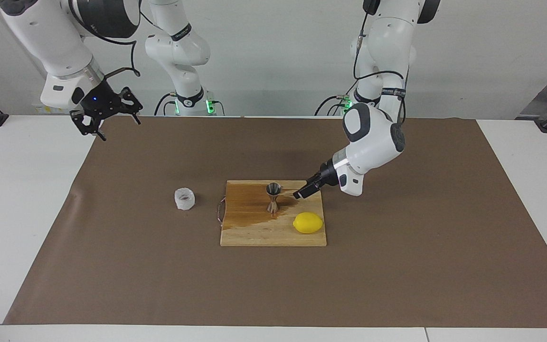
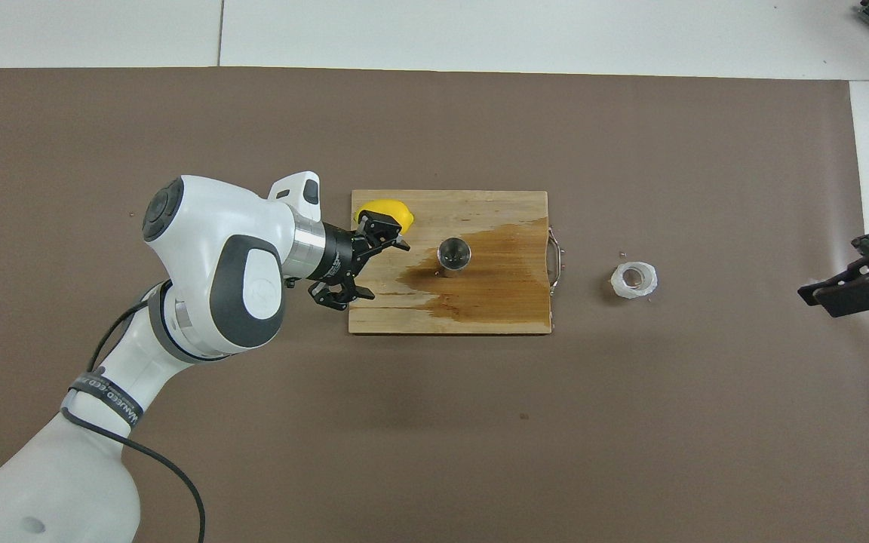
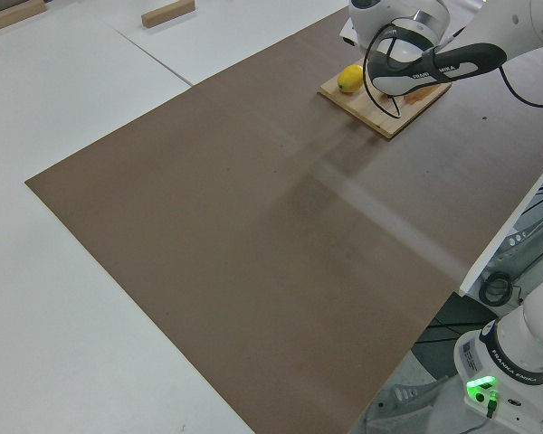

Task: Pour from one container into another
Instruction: 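Withdraw the left gripper while the right gripper opens, then reach the open right gripper to the small white cup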

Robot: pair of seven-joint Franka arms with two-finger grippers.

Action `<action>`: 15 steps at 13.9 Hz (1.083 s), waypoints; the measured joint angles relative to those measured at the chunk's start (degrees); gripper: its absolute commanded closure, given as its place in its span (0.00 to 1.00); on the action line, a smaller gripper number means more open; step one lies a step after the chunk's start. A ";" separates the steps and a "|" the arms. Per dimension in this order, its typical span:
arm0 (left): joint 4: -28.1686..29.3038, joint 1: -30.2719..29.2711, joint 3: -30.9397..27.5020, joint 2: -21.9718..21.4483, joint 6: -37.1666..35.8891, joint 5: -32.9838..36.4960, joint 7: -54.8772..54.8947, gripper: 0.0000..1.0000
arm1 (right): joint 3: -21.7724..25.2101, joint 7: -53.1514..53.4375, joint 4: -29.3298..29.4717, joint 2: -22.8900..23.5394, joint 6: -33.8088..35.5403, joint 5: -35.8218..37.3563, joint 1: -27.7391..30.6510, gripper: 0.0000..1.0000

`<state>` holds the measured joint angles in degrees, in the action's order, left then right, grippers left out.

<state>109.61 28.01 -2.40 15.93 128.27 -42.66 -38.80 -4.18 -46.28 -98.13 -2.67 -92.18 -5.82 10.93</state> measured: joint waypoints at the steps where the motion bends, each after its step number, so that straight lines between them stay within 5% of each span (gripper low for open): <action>1: -0.25 -0.01 0.00 -1.07 -0.20 7.21 -0.03 0.00 | 0.05 -7.44 -2.17 -0.07 -1.85 -3.04 1.96 0.00; 6: -3.75 -3.23 -0.10 -5.51 -10.23 28.69 6.53 0.00 | 0.22 -38.81 -12.53 0.86 -8.98 -17.90 8.96 0.00; 9: -4.38 -8.26 -0.28 -8.31 -15.37 30.78 18.91 0.00 | 0.27 -55.98 -15.92 5.37 -12.62 -25.74 11.06 0.00; 15: -4.33 -17.33 -0.47 -14.51 -22.69 37.30 36.61 0.00 | -0.16 -74.22 -17.67 14.75 -17.40 -42.44 9.87 0.00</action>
<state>105.28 10.68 -2.87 1.42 105.58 -5.37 -2.19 -4.35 -120.50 -115.79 12.09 -109.58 -48.27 20.80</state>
